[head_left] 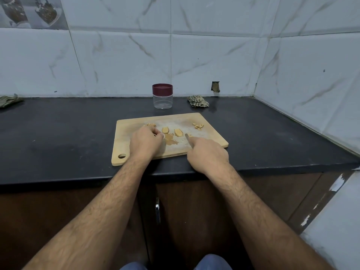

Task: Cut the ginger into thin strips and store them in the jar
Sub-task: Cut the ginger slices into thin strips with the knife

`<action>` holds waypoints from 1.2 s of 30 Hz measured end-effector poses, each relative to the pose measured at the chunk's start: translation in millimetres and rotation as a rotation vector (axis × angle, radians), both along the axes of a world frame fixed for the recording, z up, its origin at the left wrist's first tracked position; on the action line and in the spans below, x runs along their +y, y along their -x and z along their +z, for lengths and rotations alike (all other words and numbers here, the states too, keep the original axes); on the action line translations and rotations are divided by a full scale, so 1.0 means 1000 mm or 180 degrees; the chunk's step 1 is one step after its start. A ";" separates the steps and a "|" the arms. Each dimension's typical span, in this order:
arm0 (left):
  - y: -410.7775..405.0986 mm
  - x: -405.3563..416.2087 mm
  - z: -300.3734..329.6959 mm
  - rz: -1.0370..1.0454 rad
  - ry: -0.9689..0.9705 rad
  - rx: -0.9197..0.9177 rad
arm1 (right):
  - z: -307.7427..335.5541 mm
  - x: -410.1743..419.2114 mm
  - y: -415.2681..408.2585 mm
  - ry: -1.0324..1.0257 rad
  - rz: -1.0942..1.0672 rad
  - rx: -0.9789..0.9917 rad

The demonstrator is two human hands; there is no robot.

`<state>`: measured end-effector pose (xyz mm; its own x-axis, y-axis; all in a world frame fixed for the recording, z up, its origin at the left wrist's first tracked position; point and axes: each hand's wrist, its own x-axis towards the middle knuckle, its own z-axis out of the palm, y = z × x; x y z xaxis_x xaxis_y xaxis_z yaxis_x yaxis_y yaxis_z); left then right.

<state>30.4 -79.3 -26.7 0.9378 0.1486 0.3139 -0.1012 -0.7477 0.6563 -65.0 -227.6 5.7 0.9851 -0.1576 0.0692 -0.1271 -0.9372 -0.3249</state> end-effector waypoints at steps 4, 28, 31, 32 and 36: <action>-0.004 0.002 -0.001 0.0021 0.0094 0.0016 | 0.002 0.005 -0.004 -0.0073 0.0082 -0.0075; -0.037 -0.004 0.028 -0.1032 -0.1154 0.0159 | -0.010 0.022 -0.017 -0.0433 0.0179 -0.0254; -0.028 0.001 0.023 -0.0994 -0.1004 0.0106 | -0.009 0.023 -0.015 -0.0464 0.0191 -0.0197; -0.024 0.003 0.021 -0.0956 -0.0983 0.0077 | -0.008 0.022 -0.015 -0.0477 0.0203 -0.0171; -0.015 0.007 0.012 -0.0879 -0.0892 -0.0055 | -0.004 0.021 -0.012 -0.0507 0.0253 -0.0100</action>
